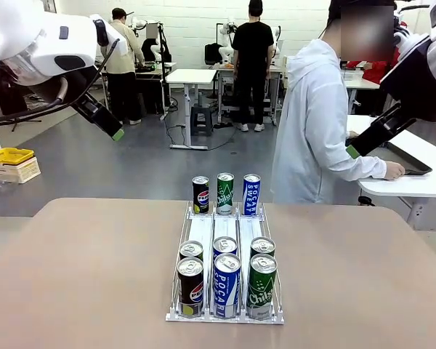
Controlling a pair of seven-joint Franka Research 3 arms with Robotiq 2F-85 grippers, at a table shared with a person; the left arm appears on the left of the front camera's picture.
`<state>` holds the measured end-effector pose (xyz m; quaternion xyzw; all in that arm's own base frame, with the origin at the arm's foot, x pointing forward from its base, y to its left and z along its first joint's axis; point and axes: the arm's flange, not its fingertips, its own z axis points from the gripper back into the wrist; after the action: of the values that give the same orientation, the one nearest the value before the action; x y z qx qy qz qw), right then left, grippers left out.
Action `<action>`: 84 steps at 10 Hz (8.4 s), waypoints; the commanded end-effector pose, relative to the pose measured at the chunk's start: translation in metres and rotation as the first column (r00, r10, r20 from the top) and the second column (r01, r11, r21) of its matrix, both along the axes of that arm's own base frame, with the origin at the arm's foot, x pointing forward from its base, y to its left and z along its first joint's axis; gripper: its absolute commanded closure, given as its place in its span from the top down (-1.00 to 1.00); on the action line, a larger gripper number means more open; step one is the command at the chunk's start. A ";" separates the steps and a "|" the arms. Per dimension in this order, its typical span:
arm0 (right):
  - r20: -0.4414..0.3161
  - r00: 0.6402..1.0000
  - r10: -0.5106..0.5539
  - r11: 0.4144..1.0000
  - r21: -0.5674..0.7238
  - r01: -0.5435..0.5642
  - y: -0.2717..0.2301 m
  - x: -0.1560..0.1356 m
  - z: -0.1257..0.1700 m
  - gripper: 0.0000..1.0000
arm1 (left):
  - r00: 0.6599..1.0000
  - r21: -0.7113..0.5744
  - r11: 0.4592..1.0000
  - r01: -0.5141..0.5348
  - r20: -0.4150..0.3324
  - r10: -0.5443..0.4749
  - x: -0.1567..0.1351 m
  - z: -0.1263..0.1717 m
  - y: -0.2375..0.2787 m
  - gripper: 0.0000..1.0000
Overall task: Retrieve and hand over the desired beverage to the person.
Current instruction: Pick up a can of the same type that the person held from the Automatic Can Dispenser.
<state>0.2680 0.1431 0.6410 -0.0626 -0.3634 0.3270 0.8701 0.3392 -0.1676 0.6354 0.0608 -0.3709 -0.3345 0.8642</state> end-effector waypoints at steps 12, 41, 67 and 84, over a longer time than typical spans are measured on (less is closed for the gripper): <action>-0.140 0.964 0.224 0.736 0.673 -0.074 -0.260 -0.008 -0.012 1.00 | 0.959 -0.578 0.816 0.026 -0.215 -0.183 -0.029 0.029 0.242 1.00; -0.150 0.968 0.201 0.739 0.672 -0.050 -0.260 -0.011 -0.012 1.00 | 0.956 -0.579 0.815 0.005 -0.238 -0.174 -0.029 0.034 0.250 1.00; -0.150 0.968 0.201 0.739 0.672 -0.050 -0.260 -0.011 -0.012 1.00 | 0.956 -0.579 0.815 0.005 -0.238 -0.174 -0.029 0.034 0.250 1.00; -0.150 0.968 0.201 0.739 0.672 -0.050 -0.260 -0.011 -0.012 1.00 | 0.956 -0.579 0.815 0.005 -0.238 -0.174 -0.029 0.034 0.250 1.00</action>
<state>0.2547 -0.1173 0.6280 0.3005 -0.3614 0.2337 0.8511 0.3103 0.0798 0.6686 -0.2669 -0.3298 -0.2438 0.8721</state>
